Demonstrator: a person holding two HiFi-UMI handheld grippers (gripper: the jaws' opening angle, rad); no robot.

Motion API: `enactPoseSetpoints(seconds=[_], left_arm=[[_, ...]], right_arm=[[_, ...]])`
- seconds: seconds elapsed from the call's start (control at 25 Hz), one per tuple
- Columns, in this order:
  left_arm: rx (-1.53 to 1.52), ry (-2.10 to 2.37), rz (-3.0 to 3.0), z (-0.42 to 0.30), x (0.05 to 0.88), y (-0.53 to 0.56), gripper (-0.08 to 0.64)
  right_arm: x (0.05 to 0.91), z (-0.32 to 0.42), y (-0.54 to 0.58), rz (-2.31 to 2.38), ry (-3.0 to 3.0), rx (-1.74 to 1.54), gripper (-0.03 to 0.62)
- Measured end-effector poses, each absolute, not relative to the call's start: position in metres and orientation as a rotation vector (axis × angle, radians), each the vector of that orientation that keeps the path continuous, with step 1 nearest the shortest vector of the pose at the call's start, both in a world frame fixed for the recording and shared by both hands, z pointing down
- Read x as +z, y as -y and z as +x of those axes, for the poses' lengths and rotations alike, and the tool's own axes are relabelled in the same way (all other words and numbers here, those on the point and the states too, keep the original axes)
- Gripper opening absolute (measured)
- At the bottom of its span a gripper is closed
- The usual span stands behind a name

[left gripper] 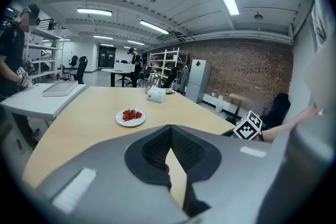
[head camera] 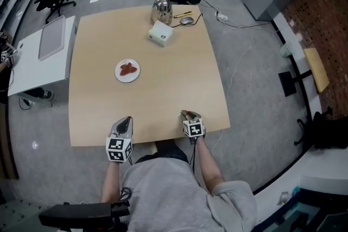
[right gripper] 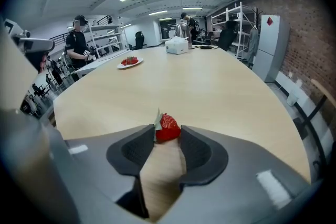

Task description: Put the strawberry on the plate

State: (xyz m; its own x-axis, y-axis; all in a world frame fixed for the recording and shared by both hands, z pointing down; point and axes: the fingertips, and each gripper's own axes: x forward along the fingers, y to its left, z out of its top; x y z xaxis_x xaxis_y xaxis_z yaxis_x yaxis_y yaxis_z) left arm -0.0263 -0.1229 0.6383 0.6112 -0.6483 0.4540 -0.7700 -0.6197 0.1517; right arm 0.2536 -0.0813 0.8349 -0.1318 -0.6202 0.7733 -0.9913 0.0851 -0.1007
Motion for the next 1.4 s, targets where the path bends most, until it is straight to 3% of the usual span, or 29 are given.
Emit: enactPoseSetpoints(seconds=[0.44,1.4], left_arm=[[0.497,1.207,2.454,-0.038,0.649,0.131,0.020],[0.473,1.427,2.230,-0.103,0.675,0.127,0.020]], right_arm=[[0.817,0.236,0.101,1.566,1.886,0.819,0.163],[0.756,0.107,0.246,1.219,2.189,0.512,0.163]])
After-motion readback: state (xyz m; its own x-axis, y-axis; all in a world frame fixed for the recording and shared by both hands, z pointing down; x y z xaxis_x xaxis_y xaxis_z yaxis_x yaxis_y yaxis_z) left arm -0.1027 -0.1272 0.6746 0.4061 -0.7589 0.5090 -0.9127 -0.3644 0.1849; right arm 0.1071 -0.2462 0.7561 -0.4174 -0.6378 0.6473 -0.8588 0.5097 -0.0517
